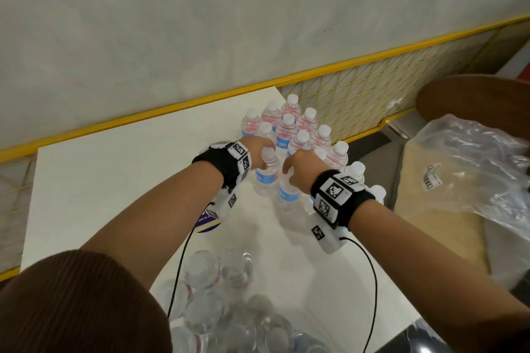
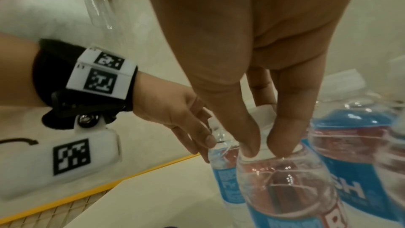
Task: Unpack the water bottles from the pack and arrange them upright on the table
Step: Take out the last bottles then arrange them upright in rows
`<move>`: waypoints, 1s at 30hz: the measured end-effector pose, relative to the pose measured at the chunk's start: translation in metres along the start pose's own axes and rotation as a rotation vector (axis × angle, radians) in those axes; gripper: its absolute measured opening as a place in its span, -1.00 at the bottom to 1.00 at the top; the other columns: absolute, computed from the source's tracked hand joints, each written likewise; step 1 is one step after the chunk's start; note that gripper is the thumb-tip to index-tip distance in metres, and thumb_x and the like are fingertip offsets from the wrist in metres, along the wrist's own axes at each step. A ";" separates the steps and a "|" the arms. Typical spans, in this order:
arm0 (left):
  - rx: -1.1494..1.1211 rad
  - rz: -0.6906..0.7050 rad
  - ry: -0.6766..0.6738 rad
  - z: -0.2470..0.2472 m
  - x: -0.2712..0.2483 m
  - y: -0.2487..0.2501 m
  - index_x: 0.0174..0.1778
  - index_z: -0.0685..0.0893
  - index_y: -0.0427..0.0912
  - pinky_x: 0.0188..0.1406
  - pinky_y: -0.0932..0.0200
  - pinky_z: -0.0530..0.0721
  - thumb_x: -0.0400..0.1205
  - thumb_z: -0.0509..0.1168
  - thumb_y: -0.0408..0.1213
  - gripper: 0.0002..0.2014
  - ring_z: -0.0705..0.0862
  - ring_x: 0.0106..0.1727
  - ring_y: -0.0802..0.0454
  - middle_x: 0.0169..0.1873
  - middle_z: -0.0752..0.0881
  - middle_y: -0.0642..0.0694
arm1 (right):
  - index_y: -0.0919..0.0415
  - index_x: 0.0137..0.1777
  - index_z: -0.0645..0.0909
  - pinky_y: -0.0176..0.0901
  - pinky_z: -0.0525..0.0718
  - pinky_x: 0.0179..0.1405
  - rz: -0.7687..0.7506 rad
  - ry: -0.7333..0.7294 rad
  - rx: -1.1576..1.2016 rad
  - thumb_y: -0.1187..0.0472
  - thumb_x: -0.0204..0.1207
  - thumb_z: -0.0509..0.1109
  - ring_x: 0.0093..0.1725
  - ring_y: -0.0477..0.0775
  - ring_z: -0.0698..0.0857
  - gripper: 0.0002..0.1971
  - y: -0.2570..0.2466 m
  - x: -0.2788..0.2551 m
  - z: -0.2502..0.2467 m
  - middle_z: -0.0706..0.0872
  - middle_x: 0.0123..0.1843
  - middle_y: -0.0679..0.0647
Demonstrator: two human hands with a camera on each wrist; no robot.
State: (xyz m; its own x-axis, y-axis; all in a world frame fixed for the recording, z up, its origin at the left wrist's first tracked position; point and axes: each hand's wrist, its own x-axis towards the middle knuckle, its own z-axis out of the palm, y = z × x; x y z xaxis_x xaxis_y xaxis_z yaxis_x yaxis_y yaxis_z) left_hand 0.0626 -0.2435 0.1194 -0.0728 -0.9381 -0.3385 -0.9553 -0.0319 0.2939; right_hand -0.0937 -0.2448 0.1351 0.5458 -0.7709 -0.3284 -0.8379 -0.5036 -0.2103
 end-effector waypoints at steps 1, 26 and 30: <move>-0.007 0.003 0.007 -0.001 -0.002 -0.002 0.35 0.57 -0.24 0.12 0.16 0.49 0.60 0.34 -0.28 -0.62 0.60 0.29 -0.18 0.29 0.64 -0.21 | 0.18 0.26 0.66 -0.15 0.54 0.22 0.006 0.005 0.024 0.36 0.54 0.28 0.30 0.19 0.59 -0.68 0.003 -0.002 -0.001 0.62 0.30 0.20; -0.189 0.025 0.157 0.003 0.004 0.021 0.33 0.62 -0.30 0.28 -0.03 0.56 0.62 0.29 -0.39 -0.66 0.61 0.29 -0.27 0.26 0.65 -0.37 | 0.16 0.25 0.66 -0.23 0.48 0.10 -0.005 0.042 0.047 0.38 0.55 0.28 0.26 0.17 0.58 -0.68 0.014 -0.017 0.013 0.60 0.27 0.18; -0.211 0.008 0.178 0.006 0.006 0.023 0.31 0.64 -0.29 0.27 -0.09 0.58 0.63 0.27 -0.39 -0.68 0.61 0.28 -0.30 0.23 0.65 -0.39 | 0.15 0.34 0.60 -0.15 0.48 0.24 -0.008 0.043 0.015 0.39 0.59 0.24 0.33 0.20 0.54 -0.64 0.007 -0.007 0.011 0.52 0.33 0.20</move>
State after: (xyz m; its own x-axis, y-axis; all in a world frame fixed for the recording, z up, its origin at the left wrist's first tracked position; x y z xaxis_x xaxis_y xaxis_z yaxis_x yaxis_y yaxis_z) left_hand 0.0380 -0.2475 0.1186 -0.0111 -0.9839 -0.1786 -0.8727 -0.0776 0.4821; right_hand -0.1040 -0.2387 0.1260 0.5516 -0.7832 -0.2868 -0.8335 -0.5040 -0.2265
